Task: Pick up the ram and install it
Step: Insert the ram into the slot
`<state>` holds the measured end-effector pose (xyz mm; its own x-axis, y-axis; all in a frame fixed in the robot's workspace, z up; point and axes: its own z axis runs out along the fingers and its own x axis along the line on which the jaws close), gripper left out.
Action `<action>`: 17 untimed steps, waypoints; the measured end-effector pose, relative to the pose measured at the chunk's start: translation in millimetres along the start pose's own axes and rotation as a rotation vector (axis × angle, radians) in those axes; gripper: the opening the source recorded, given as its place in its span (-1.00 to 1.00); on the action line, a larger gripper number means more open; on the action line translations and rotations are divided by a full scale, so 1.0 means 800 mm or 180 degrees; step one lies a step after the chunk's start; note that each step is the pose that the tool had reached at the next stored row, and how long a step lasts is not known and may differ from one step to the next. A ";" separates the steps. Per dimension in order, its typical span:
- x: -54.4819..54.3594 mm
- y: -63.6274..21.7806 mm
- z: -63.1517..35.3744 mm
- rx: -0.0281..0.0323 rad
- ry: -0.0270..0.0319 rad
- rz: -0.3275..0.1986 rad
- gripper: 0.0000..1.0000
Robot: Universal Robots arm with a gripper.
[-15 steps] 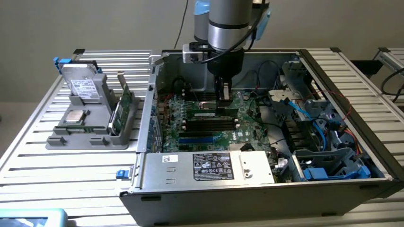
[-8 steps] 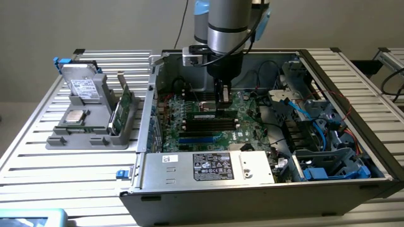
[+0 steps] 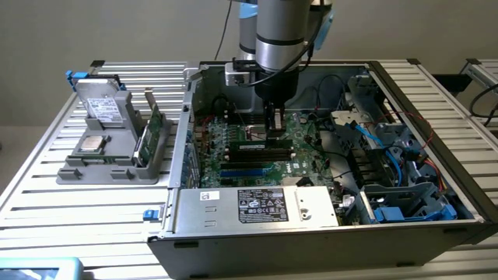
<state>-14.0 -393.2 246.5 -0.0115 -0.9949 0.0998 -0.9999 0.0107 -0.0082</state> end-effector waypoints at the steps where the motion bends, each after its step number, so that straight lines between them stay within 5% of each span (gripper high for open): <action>1: 0.000 0.000 0.001 0.0000 0.0005 0.0000 -0.76; 17: -0.005 0.000 0.013 0.0007 0.0039 0.0000 -0.76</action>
<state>-14.0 -390.5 236.1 -0.0116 -0.9937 0.1119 -0.9999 0.0105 -0.0103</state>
